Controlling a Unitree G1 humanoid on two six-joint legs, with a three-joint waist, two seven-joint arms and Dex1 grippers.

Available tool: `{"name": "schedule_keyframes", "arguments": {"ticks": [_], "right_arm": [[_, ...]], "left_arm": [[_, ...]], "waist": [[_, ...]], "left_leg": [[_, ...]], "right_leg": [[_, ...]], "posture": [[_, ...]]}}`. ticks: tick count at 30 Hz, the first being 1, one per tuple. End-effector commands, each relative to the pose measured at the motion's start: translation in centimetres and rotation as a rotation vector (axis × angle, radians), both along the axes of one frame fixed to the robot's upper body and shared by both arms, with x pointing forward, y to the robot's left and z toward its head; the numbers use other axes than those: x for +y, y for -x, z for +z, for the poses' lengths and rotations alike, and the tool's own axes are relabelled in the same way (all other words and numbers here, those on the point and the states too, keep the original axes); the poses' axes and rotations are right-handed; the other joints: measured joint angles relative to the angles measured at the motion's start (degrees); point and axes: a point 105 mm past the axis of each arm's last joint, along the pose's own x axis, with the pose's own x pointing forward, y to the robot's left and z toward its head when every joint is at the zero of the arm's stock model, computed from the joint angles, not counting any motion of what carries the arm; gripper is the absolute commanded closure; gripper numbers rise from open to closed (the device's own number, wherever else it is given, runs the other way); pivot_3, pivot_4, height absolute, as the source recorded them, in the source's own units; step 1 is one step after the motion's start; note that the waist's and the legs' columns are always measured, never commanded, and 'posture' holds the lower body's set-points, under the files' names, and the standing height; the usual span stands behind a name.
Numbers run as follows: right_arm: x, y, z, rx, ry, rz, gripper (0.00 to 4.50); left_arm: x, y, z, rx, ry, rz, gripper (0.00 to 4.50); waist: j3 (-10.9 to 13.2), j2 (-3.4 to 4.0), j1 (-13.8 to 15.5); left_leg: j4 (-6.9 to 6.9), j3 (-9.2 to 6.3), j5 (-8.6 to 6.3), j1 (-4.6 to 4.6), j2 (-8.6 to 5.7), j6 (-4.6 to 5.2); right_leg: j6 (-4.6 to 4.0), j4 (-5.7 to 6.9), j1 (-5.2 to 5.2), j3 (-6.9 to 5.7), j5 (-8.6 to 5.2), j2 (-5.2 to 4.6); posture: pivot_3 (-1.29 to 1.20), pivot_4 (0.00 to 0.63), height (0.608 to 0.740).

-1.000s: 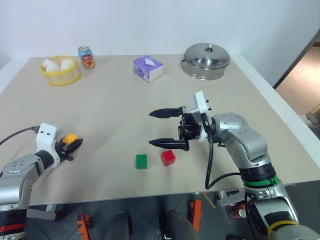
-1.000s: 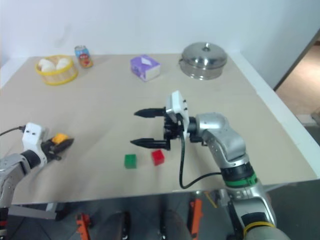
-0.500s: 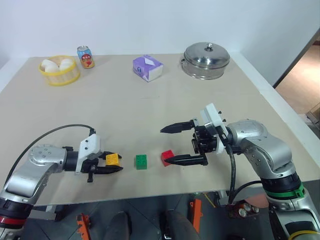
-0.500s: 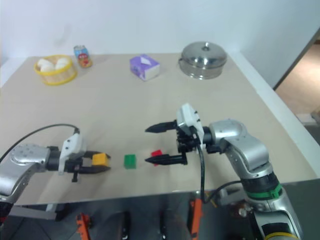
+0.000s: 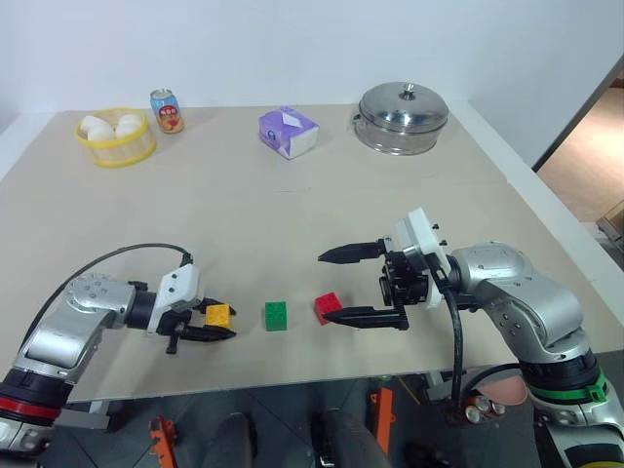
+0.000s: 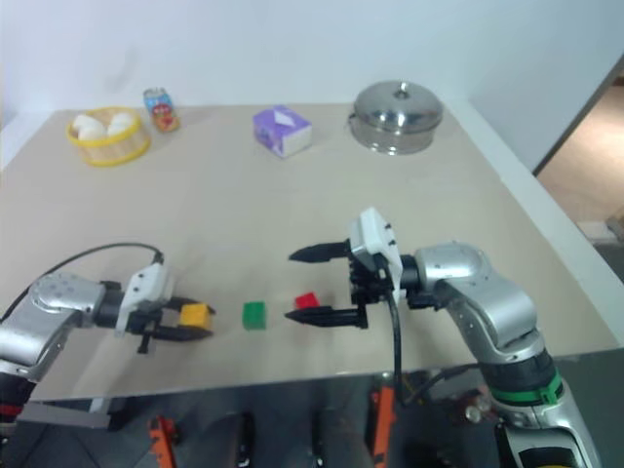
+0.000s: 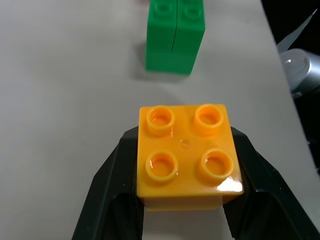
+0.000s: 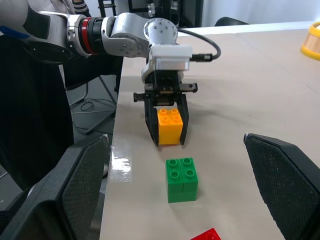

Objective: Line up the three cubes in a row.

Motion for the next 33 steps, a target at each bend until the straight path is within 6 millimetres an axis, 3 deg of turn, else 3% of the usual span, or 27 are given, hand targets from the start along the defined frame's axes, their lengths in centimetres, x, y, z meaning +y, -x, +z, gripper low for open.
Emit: {"name": "schedule_keyframes", "arguments": {"ticks": [1, 4, 6, 11, 13, 18, 24, 26, 28, 30, 33], "right_arm": [[-0.2, 0.4, 1.2, -0.050, -0.017, 0.010, 0.00], [-0.2, 0.3, 1.2, -0.053, -0.016, 0.011, 0.00], [-0.1, 0.2, 1.3, -0.055, -0.016, 0.011, 0.00], [-0.1, 0.1, 1.3, -0.059, -0.016, 0.013, 0.00], [-0.1, 0.1, 1.3, -0.060, -0.016, 0.014, 0.00], [-0.2, 0.1, 1.3, -0.054, -0.016, 0.015, 0.00], [-0.9, -0.3, 1.8, 0.016, -0.133, -0.039, 0.00], [-1.5, -1.7, 2.9, 0.020, -0.245, -0.148, 0.00], [-2.4, -3.9, 3.4, 0.021, -0.340, -0.322, 0.00], [-3.7, -6.2, 2.8, 0.027, -0.394, -0.521, 0.00], [-5.5, -8.7, 0.6, 0.043, -0.427, -0.768, 0.00]], "left_arm": [[-0.1, -0.2, 0.5, -0.038, -0.001, -0.014, 3.12], [0.0, -0.3, 0.3, -0.044, -0.009, -0.005, 3.12], [-0.1, -0.3, 0.3, -0.044, -0.004, -0.003, 2.05], [-0.2, -0.1, 0.2, -0.041, -0.001, -0.010, 0.35], [-0.2, 0.0, 0.4, -0.038, 0.002, -0.017, 0.12], [-0.7, 0.3, 2.2, -0.048, 0.054, -0.038, 0.12], [-2.8, 0.5, 10.1, -0.032, 0.411, 0.039, 0.12], [-2.6, -0.6, 12.9, -0.080, 0.553, 0.170, 0.12], [-1.5, -2.4, 14.5, -0.195, 0.638, 0.382, 0.12], [0.3, -3.7, 14.6, -0.286, 0.675, 0.576, 0.12], [3.1, -4.9, 13.2, -0.409, 0.652, 0.837, 0.12]], "waist": [[0.0, 0.00, 0.0], [0.0, 0.00, 0.0], [0.0, 0.00, 0.0], [0.0, 0.00, 0.0], [0.0, 0.00, 0.0], [0.0, 0.00, 0.0], [0.0, -0.02, 0.0], [0.0, -0.02, 0.0], [0.0, -0.03, 0.0], [0.0, -0.02, -0.2], [0.0, -0.04, -0.2]], "left_leg": [[0.00, 0.00, 0.00, 0.00, 0.00, 0.00], [0.00, 0.00, 0.00, -0.01, 0.00, 0.00], [-0.01, 0.00, 0.00, -0.01, 0.00, 0.00], [0.00, 0.00, 0.00, 0.00, 0.00, 0.00], [0.00, 0.00, 0.00, 0.00, 0.00, 0.00], [0.00, 0.00, 0.00, 0.00, 0.00, 0.00], [0.04, -0.05, 0.00, -0.04, 0.00, 0.00], [0.09, -0.07, 0.00, -0.02, -0.01, 0.00], [0.17, -0.11, 0.00, 0.00, 0.00, 0.01], [0.21, -0.08, 0.00, 0.07, -0.01, 0.01], [0.20, 0.01, 0.01, 0.23, -0.02, 0.01]], "right_leg": [[0.00, 0.00, 0.00, 0.00, 0.00, 0.00], [0.00, 0.00, 0.00, 0.00, 0.00, -0.01], [0.01, 0.00, 0.00, 0.00, 0.00, 0.00], [0.02, 0.00, 0.00, 0.00, 0.01, 0.00], [0.02, 0.00, 0.01, 0.00, 0.01, 0.00], [0.02, 0.00, 0.01, 0.00, 0.01, 0.00], [0.24, 0.00, 0.02, -0.02, 0.14, 0.00], [0.32, 0.00, 0.06, -0.02, 0.18, 0.00], [0.45, 0.00, 0.13, -0.02, 0.26, 0.01], [0.53, 0.01, 0.19, 0.03, 0.31, 0.02], [0.54, 0.01, 0.29, 0.18, 0.36, 0.04]], "posture": [[0.00, 0.150, 0.740], [0.00, 0.150, 0.740], [0.00, 0.150, 0.740], [0.00, 0.150, 0.740], [0.00, 0.150, 0.740], [0.00, 0.150, 0.740], [0.00, 0.150, 0.740], [0.00, 0.150, 0.740], [0.00, 0.150, 0.740], [0.00, 0.150, 0.740], [0.00, 0.150, 0.740]]}}
